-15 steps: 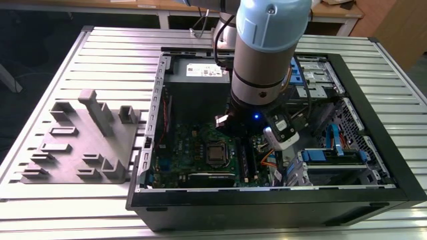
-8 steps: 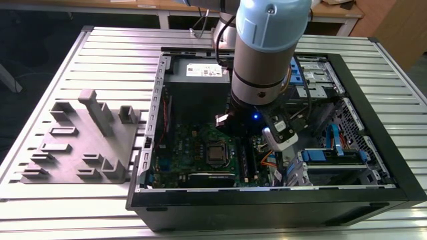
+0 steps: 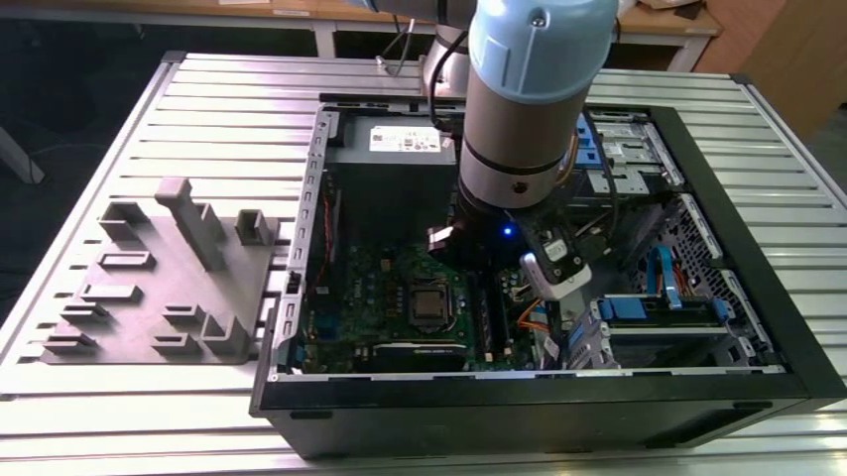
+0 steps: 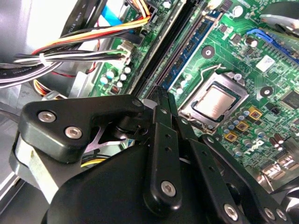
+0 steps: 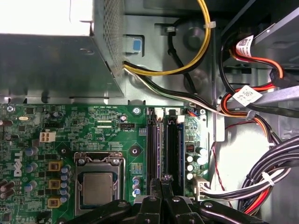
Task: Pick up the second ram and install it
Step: 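Insert the second ram into the second slot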
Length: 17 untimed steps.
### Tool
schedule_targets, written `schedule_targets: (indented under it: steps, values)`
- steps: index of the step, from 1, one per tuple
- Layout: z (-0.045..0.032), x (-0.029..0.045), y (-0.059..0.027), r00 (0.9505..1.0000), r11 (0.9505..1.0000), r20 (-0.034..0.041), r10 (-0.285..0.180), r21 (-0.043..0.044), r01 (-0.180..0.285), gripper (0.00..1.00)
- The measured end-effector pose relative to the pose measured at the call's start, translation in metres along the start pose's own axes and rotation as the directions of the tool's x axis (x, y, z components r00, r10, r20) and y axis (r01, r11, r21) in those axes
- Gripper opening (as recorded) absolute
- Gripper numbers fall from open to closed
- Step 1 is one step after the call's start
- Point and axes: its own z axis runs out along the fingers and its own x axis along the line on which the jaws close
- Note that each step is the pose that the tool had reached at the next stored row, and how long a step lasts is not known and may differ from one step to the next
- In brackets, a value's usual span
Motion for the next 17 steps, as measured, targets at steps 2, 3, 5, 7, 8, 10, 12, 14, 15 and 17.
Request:
schedule_targets:
  steps: [2, 3, 5, 7, 8, 10, 12, 14, 15, 17]
  values:
    - [0.0001, -0.0005, 0.0, 1.0, 1.0, 0.0002, 0.003, 0.0001, -0.003, 0.08]
    - [0.0001, -0.0007, 0.0, 1.0, 1.0, 0.0003, 0.005, 0.0002, -0.005, 0.08]
    - [0.0002, -0.0007, 0.0, 1.0, 1.0, 0.0004, 0.006, 0.0005, -0.006, 0.08]
    - [0.0007, -0.0007, 0.0, 1.0, 1.0, 0.0004, 0.006, 0.0003, -0.006, 0.08]
    - [0.0009, -0.0007, 0.0, 1.0, 1.0, 0.0004, 0.006, 0.0003, -0.006, 0.08]
    - [0.0013, -0.0007, -0.0001, 1.0, 1.0, 0.0004, 0.006, 0.0004, -0.006, 0.08]
    - [0.0017, -0.0007, -0.0001, 1.0, 1.0, 0.0004, 0.006, 0.0004, -0.006, 0.08]
    - [0.0018, -0.0007, -0.0001, 1.0, 1.0, 0.0004, 0.006, 0.0004, -0.006, 0.08]
    - [0.0018, -0.0007, -0.0001, 1.0, 1.0, 0.0004, 0.006, 0.0004, -0.006, 0.08]
    - [0.0024, -0.0006, -0.0001, 1.0, 1.0, 0.0005, 0.006, 0.0002, -0.006, 0.08]
